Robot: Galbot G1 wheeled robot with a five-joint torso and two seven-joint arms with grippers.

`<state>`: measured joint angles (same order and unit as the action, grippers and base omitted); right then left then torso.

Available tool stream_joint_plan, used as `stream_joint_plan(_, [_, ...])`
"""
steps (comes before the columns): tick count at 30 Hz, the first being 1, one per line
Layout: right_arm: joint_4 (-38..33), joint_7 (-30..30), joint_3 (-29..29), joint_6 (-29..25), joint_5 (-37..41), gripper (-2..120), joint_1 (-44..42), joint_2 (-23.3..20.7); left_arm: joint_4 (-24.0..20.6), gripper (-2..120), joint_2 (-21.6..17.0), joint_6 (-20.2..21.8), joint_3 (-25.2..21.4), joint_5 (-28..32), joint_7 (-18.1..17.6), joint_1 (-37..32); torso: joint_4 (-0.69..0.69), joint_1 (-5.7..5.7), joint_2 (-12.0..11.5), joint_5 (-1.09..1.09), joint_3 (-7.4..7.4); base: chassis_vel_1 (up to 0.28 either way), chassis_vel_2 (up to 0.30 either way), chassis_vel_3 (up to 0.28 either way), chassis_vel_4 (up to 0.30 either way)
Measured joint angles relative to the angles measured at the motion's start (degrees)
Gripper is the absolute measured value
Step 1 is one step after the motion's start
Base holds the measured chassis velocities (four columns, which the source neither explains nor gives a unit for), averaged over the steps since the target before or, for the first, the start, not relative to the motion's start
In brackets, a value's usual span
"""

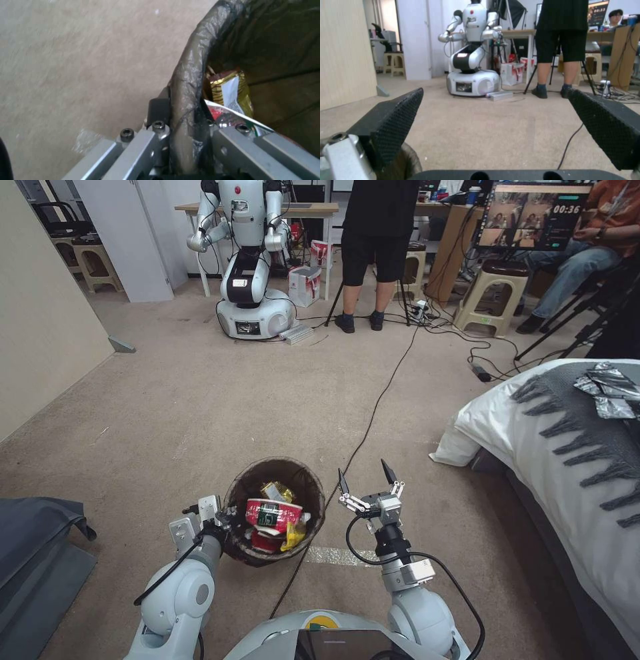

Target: Pick up the trash bin, then pick up the garbage from the floor and place it into the trash bin.

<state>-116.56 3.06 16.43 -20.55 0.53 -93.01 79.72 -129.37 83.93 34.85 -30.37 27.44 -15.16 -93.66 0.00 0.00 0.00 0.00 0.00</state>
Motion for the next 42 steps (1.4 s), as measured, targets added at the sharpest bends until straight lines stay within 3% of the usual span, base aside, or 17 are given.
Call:
stream_joint_plan(8, [0.02, -0.04, 0.00, -0.23, -0.10, 100, -0.19, 0.10, 0.76, 3, -0.01, 1.88, -0.57, 2.88, -2.41, 0.85, 0.00, 0.00, 0.00, 0.00, 0.00, 0.000, 0.000, 0.000, 0.000])
stream_joint_plan(16, [-0.04, -0.35, 0.05, -0.83, -0.52, 100, -0.78, 0.21, 6.07, 3, -0.08, 3.87, -3.01, 7.51, -6.79, 3.24, 0.00, 0.00, 0.00, -0.01, 0.00, 0.000, 0.000, 0.000, 0.000])
stream_joint_plan(25, [-0.04, -0.62, 0.24, -1.16, -0.54, 100, -0.92, 0.05, 10.57, 3, -0.16, 3.97, -7.02, 11.54, -7.54, 5.32, 0.01, 0.00, 0.00, 0.02, -0.01, 0.000, 0.000, 0.000, 0.000])
stream_joint_plan(29, [-0.04, -0.73, 0.23, -1.16, -0.53, 100, -0.83, 0.10, 12.06, 12, -0.13, 3.70, -7.72, 12.40, -7.56, 5.91, 0.01, 0.00, 0.01, 0.06, -0.02, 0.000, 0.000, 0.000, 0.000])
stream_joint_plan(32, [0.12, -0.88, 0.21, -1.20, -0.53, 100, -0.81, 0.27, 13.32, 29, -0.20, 3.53, -8.21, 13.11, -7.55, 6.32, 0.03, -0.01, 0.02, 0.08, -0.03, 0.000, 0.000, 0.000, 0.000])
stream_joint_plan(36, [0.20, -0.97, 0.20, -1.23, -0.54, 100, -0.81, 0.29, 14.16, 38, -0.36, 3.46, -8.39, 13.25, -7.25, 6.46, 0.04, -0.01, 0.02, 0.08, -0.02, 0.000, 0.000, 0.000, 0.000])
stream_joint_plan(38, [0.25, -1.11, 0.20, -1.23, -0.56, 100, -0.79, 0.29, 14.18, 50, -0.40, 3.12, -8.39, 12.97, -6.48, 6.46, 0.03, -0.01, 0.02, 0.02, -0.01, 0.000, 0.000, 0.000, 0.000])
stream_joint_plan(40, [0.28, -1.14, 0.20, -1.23, -0.59, 100, -0.80, 0.30, 14.18, 51, -0.40, 3.01, -8.37, 12.79, -6.25, 6.46, 0.01, -0.01, 0.01, 0.01, -0.01, 0.000, 0.000, 0.000, 0.000])
stream_joint_plan(42, [0.34, -1.26, 0.16, -1.27, -0.66, 100, -0.80, 0.34, 13.70, 64, -0.48, 2.39, -7.92, 11.35, -4.62, 6.28, -0.01, 0.00, 0.01, -0.04, 0.01, 0.000, 0.000, 0.000, 0.000])
